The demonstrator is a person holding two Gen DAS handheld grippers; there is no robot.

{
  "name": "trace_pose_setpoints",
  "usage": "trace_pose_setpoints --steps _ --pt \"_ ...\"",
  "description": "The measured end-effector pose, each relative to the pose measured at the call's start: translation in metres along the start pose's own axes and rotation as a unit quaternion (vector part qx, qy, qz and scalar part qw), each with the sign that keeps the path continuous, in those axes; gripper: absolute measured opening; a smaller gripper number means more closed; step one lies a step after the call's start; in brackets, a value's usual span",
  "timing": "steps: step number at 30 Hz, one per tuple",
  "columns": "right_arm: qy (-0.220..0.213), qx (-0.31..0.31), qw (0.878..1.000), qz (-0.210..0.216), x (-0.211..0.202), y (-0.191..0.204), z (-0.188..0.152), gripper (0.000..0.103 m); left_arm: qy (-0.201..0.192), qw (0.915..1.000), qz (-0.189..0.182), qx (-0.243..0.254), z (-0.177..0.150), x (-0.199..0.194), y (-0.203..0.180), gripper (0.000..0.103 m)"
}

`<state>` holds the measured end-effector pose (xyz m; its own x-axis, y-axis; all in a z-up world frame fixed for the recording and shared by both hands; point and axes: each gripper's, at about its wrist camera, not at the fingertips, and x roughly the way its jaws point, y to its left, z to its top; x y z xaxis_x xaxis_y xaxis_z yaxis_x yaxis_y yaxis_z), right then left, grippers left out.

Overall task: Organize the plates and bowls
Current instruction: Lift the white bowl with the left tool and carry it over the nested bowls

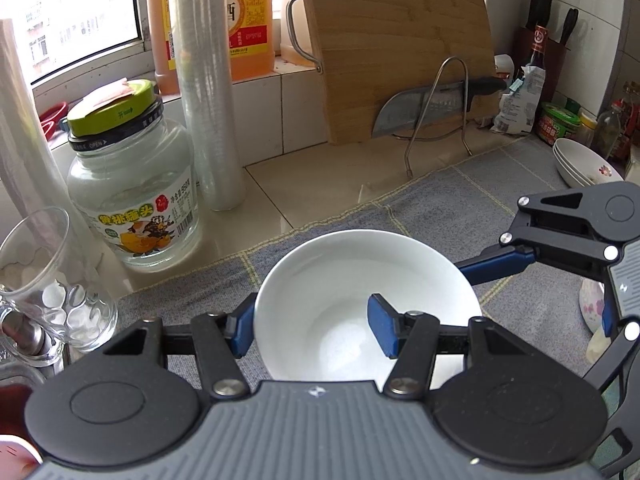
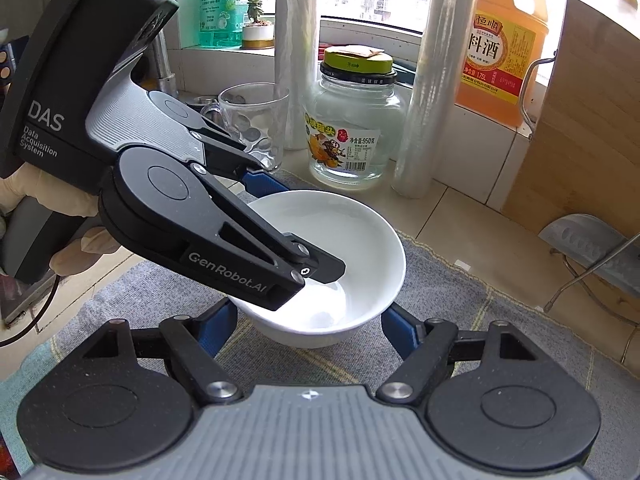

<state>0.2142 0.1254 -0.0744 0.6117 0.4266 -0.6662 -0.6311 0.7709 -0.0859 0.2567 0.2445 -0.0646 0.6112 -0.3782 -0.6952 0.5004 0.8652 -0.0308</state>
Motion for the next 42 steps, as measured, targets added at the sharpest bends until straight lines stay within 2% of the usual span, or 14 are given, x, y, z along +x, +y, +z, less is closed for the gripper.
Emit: trace_pose_setpoints --steps 21,42 --pt "-0.012 0.008 1.000 -0.006 -0.065 0.012 -0.032 0.083 -0.012 0.9994 -0.010 0.031 -0.005 -0.038 -0.064 0.057" --pt "-0.027 0.045 0.997 -0.052 -0.135 -0.005 -0.081 0.083 -0.027 0.9940 -0.050 0.094 0.009 -0.052 -0.148 0.057"
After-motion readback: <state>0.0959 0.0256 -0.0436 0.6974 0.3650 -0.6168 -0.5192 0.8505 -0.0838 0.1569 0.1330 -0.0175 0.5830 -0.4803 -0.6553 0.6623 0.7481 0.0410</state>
